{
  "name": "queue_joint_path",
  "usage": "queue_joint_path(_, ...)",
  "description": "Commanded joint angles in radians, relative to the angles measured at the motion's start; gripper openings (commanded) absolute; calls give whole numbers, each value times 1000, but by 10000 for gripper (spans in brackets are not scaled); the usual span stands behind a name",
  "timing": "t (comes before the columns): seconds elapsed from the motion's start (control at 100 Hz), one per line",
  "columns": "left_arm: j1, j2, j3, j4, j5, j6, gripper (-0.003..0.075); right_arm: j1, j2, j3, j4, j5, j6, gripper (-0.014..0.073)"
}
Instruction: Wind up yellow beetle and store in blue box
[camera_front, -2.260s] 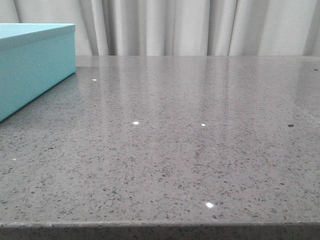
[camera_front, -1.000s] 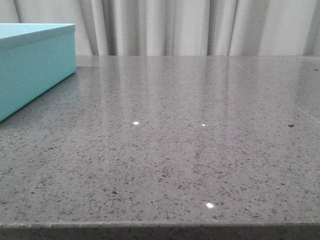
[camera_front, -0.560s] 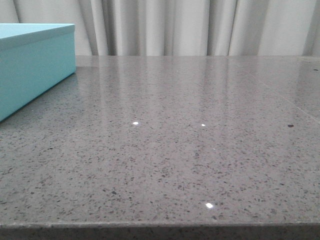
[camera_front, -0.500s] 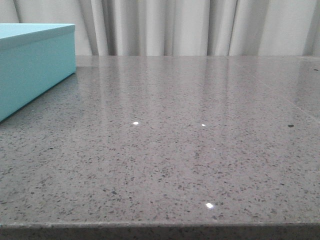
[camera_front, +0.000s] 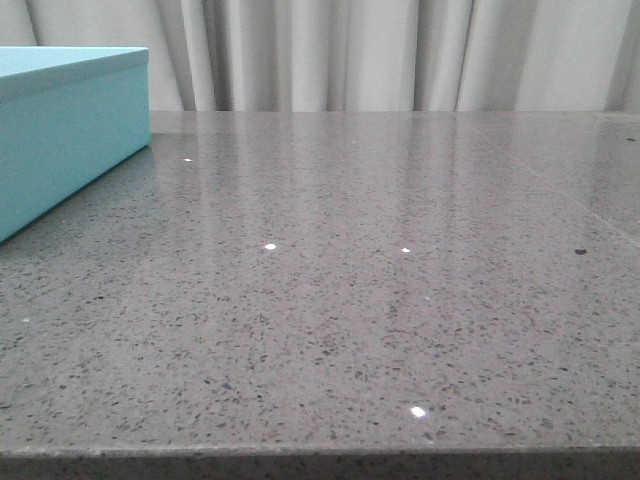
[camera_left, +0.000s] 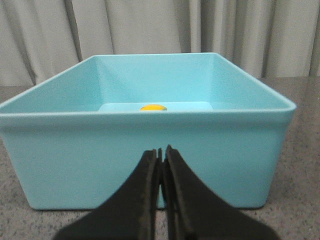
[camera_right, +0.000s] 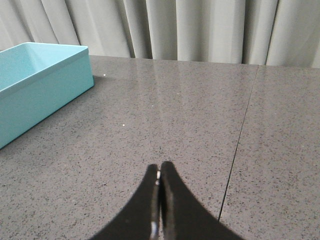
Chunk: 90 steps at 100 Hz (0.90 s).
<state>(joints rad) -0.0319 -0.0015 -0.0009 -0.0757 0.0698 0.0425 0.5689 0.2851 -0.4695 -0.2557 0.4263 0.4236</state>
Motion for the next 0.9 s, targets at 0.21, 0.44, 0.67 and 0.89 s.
queue_joint_path(0.21,-8,-36,23,2,-2,-11,-19,3,8,-24,-21,-80,-7,-68)
queue_joint_path(0.44,-8,-36,23,2,-10,-11,-19,3,8,-24,-21,-79,-7,-68)
queue_joint_path(0.67,-8,-36,23,2,-10,-11,-19,3,8,-24,-21,-79,-7,-68)
queue_joint_path(0.89,-8,-36,23,2,-10,-11,-19,3,8,-24,-21,-79,-7,-68)
